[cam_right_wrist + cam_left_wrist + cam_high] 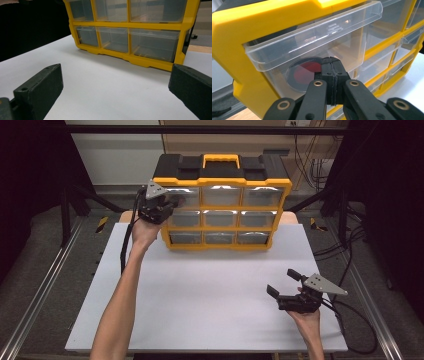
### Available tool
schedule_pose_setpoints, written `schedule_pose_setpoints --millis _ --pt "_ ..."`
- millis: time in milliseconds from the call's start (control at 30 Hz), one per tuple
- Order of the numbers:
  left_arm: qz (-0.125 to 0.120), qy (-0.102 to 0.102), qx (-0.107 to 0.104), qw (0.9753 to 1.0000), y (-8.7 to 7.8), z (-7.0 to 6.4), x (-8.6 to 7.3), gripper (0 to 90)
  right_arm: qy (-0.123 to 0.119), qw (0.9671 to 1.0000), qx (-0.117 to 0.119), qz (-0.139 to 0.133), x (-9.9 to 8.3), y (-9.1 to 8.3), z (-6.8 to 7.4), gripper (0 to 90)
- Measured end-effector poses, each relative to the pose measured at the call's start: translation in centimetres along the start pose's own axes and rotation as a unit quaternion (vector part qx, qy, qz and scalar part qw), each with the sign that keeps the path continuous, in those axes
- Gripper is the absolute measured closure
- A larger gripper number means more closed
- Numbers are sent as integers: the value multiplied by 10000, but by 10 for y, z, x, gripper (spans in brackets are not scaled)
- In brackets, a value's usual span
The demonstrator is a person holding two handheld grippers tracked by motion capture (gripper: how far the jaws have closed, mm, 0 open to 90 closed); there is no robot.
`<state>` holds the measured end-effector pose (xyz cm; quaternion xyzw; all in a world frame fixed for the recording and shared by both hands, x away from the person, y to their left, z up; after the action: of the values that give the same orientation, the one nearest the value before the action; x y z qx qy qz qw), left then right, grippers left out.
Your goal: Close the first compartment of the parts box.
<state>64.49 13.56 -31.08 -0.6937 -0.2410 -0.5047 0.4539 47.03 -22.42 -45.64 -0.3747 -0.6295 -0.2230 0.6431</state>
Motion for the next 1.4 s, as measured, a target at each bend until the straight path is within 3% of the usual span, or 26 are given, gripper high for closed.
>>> schedule_pose_setpoints --millis 900,1100,1167,1400 --pt "65 -33 149 9999 10 2 0 893 9 10000 11 -15 0 0 0 3" --pt "-43 -79 -17 10000 0 -1 -6 888 9 10000 16 -12 0 1 1 3" --pt "-52 -58 -53 10000 -4 -3 -9 839 43 10000 6 -28 1 0 0 3" --pt "-191 -148 -92 9997 -20 -12 -15 516 10 10000 15 -10 0 0 0 3"
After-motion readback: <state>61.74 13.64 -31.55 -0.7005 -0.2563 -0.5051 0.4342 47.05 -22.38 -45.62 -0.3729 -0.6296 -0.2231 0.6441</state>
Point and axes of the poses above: each handheld gripper's, and its own axes: y roughly forward along the jaws, x roughly out of its top, z roughly to its left, the point moved 6 cm from there along y, roughly forward along the jaws, and after that the axes turned 14 degrees about -y, right-handed, at the moved point
